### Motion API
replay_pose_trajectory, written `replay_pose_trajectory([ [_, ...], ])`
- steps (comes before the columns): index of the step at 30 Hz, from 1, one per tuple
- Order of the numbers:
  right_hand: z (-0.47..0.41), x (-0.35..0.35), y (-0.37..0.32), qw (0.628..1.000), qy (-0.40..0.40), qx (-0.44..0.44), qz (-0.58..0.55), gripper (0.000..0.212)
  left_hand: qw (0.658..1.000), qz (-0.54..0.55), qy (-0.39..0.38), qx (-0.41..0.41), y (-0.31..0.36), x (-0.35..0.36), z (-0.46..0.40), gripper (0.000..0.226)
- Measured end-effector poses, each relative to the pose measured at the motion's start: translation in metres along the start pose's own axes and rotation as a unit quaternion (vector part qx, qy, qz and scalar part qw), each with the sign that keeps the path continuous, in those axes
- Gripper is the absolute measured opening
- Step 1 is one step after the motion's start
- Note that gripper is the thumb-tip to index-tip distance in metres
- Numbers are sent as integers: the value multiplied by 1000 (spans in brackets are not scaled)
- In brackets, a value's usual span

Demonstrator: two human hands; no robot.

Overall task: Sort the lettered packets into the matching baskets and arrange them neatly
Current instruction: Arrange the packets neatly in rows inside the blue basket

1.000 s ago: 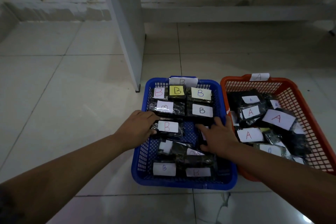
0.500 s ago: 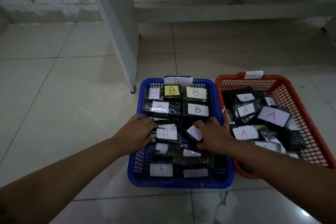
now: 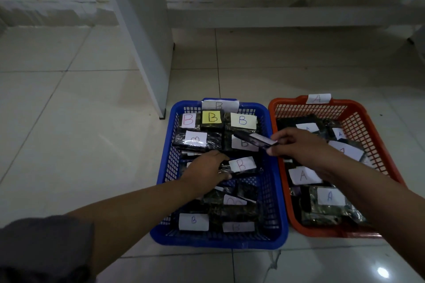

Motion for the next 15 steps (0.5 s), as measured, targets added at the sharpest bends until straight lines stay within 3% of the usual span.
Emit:
replay_pose_trajectory([
  [5,4,19,6,991,99,-75,43,47,999,31,22,-4,-1,9,-7,51],
  [10,7,37,6,989,86,-103,62,73,996,81,-21,-1,-11,6,2,55],
  [12,6,43,4,991,76,-98,51,67,997,72,-16,18,-16,-2,8,52],
  [15,4,53,2,995,42,-92,1,40,998,19,38,43,-31,-16,17,32],
])
Point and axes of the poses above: each hand's wrist, its own z-axis away from the middle knuckle, its own x-axis out of the palm, y = z × x, the point moved 3 cm from there along -z, towards the middle knuckle, and after that the axes turned 11 degrees about -x, right-handed, at the moved point
